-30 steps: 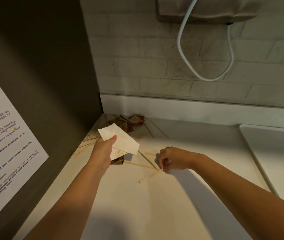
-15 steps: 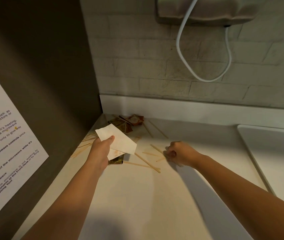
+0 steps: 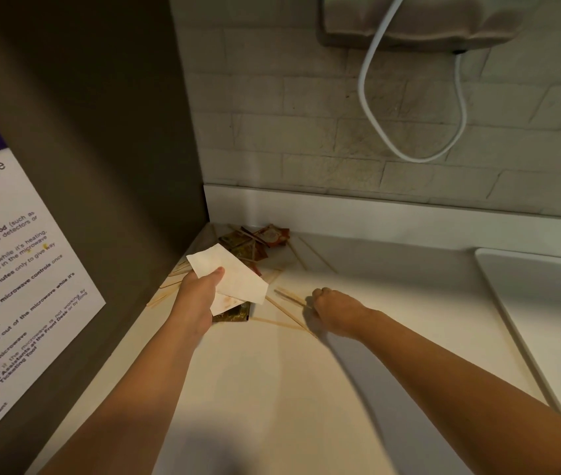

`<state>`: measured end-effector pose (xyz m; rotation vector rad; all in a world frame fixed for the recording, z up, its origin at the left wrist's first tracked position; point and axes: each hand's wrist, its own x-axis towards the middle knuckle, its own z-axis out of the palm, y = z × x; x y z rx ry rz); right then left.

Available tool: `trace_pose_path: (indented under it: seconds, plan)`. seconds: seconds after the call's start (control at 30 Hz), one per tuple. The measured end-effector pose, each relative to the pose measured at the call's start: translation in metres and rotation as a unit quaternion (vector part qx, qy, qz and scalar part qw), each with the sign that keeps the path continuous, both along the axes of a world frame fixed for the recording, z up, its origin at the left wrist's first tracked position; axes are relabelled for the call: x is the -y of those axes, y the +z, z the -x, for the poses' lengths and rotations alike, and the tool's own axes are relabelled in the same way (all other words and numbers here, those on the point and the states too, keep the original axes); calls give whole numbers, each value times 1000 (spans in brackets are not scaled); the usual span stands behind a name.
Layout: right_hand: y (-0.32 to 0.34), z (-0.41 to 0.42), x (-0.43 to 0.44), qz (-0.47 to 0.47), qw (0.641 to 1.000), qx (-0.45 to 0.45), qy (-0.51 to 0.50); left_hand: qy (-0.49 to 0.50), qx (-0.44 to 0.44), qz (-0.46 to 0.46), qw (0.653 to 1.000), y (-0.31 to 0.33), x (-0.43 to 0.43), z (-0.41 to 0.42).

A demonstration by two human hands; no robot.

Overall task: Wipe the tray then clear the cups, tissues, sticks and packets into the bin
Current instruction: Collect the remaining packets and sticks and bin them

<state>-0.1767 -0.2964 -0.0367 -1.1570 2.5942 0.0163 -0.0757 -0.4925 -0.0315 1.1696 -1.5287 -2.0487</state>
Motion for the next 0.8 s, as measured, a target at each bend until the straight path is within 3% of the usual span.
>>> trace_pose_path:
  seconds: [0.13, 0.47, 0.6, 0.8]
  plan:
    - [-4, -10, 18, 15, 999, 36, -12, -1, 4, 10, 1000, 2, 2, -6]
    - [-1, -21, 32, 39, 999, -16, -7, -9, 35, -5, 999, 8, 9, -17]
    - [1, -25, 31, 14, 999, -50, -9, -3, 27, -10, 1000, 9, 7, -18]
    - [8, -33, 25, -42, 999, -25, 7, -9, 18, -1, 1000, 8, 1, -17]
